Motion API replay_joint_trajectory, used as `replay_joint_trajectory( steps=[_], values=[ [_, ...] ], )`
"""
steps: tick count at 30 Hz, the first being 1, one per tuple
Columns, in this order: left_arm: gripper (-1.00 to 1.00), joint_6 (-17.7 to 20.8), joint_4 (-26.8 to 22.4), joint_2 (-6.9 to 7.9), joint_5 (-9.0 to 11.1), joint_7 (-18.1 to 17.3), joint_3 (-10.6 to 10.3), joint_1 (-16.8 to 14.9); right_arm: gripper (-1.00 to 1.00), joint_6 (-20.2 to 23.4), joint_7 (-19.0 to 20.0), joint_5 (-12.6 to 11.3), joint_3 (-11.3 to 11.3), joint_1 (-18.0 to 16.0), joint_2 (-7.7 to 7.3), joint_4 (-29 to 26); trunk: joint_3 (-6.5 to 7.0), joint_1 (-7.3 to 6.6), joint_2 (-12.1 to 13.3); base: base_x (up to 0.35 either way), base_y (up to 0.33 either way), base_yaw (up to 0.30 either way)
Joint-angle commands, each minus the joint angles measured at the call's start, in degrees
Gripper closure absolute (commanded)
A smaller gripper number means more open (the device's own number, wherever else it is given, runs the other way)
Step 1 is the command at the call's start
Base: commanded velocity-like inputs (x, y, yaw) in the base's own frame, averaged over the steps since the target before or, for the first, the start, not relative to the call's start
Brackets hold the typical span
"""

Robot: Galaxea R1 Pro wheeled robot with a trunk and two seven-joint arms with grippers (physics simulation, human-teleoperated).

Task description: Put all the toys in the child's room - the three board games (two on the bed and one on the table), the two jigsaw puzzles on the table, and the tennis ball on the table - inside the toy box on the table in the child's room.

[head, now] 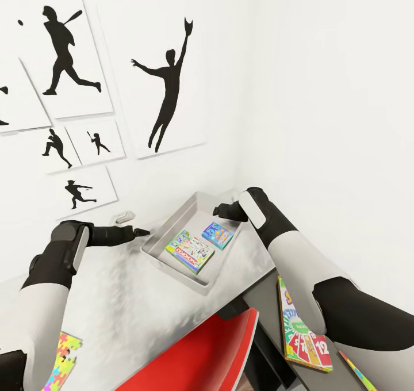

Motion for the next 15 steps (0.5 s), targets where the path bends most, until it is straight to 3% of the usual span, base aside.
replay_joint_trajectory(
  steps=[1,15],
  values=[
    [-1.0,0.28,-0.02,-0.09,-0.48,-0.49,-0.48,-0.06,-1.0,0.09,-0.56,-0.52,0.12,-0.06,0.0,-0.04,-0.12,0.04,-0.12,0.0,0.0,0.0],
    [-1.0,0.28,1.48,-0.39,-0.41,-0.49,-1.36,-0.07,-1.0,0.1,-0.56,-0.47,0.12,-0.06,0.0,-0.04,-0.12,0.04,-0.12,0.0,0.0,0.0]
  ],
)
